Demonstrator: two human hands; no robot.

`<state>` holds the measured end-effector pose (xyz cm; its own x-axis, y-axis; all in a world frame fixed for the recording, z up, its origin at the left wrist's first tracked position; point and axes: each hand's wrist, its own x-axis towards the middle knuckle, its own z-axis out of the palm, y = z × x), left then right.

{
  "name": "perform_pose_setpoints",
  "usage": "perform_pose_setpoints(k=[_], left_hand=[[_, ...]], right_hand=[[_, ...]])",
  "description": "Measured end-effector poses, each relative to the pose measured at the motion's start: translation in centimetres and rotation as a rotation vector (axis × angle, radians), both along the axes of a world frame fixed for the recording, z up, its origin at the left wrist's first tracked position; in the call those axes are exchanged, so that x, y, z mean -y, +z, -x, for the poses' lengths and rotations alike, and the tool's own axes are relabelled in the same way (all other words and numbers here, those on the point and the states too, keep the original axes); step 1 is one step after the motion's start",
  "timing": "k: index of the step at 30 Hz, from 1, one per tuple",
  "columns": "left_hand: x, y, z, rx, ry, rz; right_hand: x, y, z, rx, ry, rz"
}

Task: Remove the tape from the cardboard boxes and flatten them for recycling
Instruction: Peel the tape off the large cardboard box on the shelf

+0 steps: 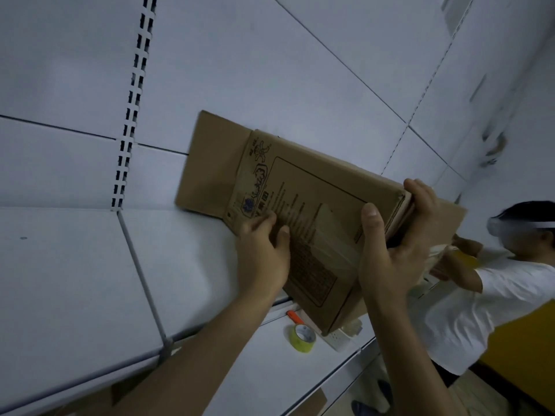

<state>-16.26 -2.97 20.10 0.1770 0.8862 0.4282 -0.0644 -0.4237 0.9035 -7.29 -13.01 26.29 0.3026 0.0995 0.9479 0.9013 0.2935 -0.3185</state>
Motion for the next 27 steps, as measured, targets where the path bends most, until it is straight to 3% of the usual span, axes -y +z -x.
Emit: perform_pose_setpoints(k=[4, 6, 9, 11, 13, 16, 20, 27], left_hand=[[0.8, 0.6, 0.7, -0.006, 0.044, -0.081], [0.3, 2.8, 1.4, -0.019, 0.064, -0.291], [-1.9, 7.2, 1.8, -0.459, 0.107, -0.806], [-3.2, 9.9, 1.8, -0.714, 0.051, -0.964], [-3.3, 11.0, 1.2, -0.780, -0.031, -0.961], [-2.2, 11.0, 0.0, -0.659, 0.000, -0.991], [-1.4, 10.7, -0.5, -0.623, 0.076, -1.079], [-1.4, 10.9, 0.2, -0.623, 0.066, -0.993]], right_hand=[[0.7, 0.1, -0.7, -0.023, 0.051, 0.039], [1.2, 0.2, -1.2, -0.042, 0.062, 0.045], [2.1, 0.3, -1.9, -0.064, 0.052, 0.083], [2.7, 0.4, -2.6, -0.058, 0.046, 0.105], [3.3, 0.6, -3.2, -0.048, 0.051, 0.141], [4.2, -0.1, -4.0, -0.078, 0.022, 0.153], [5.2, -1.4, -4.5, -0.381, 0.034, 0.241], [4.2, -0.8, -3.4, -0.388, 0.014, 0.327]])
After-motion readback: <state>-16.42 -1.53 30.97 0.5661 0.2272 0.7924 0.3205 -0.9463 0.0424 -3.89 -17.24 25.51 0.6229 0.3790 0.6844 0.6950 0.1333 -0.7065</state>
